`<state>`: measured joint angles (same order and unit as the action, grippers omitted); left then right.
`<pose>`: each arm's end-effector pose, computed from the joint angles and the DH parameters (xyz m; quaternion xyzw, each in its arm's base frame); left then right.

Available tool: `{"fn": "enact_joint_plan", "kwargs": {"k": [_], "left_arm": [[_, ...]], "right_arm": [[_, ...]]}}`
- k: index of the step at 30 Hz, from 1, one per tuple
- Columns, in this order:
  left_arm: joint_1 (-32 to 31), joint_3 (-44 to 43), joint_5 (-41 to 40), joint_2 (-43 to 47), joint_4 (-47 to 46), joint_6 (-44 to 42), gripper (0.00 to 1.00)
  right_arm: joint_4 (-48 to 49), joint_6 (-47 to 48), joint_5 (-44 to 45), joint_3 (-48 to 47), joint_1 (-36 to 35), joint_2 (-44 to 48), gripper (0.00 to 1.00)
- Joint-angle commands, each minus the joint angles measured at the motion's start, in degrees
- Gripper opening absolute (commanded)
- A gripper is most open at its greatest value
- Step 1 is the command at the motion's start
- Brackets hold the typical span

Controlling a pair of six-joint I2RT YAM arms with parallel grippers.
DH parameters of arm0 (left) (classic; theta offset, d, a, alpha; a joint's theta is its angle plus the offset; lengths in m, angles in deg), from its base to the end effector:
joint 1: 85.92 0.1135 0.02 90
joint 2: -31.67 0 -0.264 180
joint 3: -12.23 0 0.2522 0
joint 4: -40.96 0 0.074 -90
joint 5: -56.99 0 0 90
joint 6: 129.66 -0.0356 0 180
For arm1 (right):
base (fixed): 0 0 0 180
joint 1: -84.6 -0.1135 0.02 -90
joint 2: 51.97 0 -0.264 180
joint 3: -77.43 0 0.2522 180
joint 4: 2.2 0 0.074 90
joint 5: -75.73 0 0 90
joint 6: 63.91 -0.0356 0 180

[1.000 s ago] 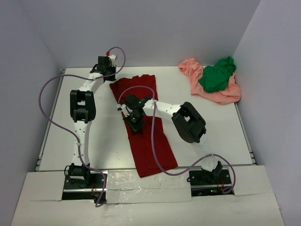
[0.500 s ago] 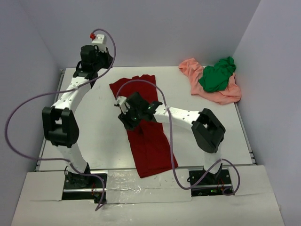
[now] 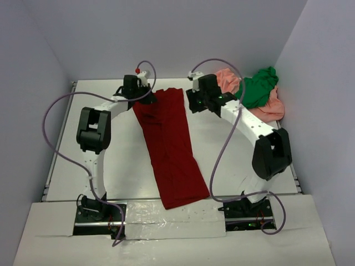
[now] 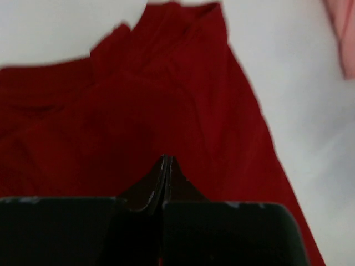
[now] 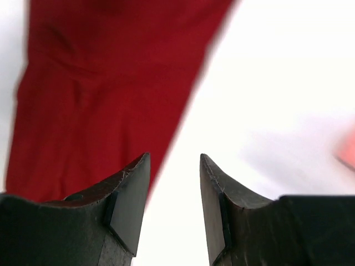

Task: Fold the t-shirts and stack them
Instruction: Fold the tshirt

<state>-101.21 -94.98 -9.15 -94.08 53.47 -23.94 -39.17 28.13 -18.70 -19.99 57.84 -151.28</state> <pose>0.4830 -0.1470 0.1926 0.0985 0.8521 -0.3021 0.4158 0.3560 0.1826 0.2970 -0.2403 0.8689 0.1264 0.4138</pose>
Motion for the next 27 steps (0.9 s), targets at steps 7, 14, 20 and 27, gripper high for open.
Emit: {"fn": "enact_joint_plan", "kwargs": {"k": [7, 14, 20, 27], "left_arm": [[-1.67, -9.65, 4.97, -4.06, 5.57, 0.27, 0.00], [-3.87, -14.83, 7.26, -8.98, 10.03, 0.37, 0.00], [-5.28, -21.59, 0.15, -13.98, 21.09, -1.57, 0.00], [-5.45, -23.88, -5.39, -15.13, 26.56, -1.75, 0.00]], "right_arm": [[-1.50, -0.37, -1.19, 1.83, 4.17, 10.53, 0.50], [-1.67, -0.55, -1.29, 1.57, 5.23, 10.01, 0.50], [-2.02, -0.90, -2.51, 1.22, 6.46, 11.24, 0.50], [-2.29, -1.43, -3.66, 1.13, 7.78, 12.47, 0.51]]}}
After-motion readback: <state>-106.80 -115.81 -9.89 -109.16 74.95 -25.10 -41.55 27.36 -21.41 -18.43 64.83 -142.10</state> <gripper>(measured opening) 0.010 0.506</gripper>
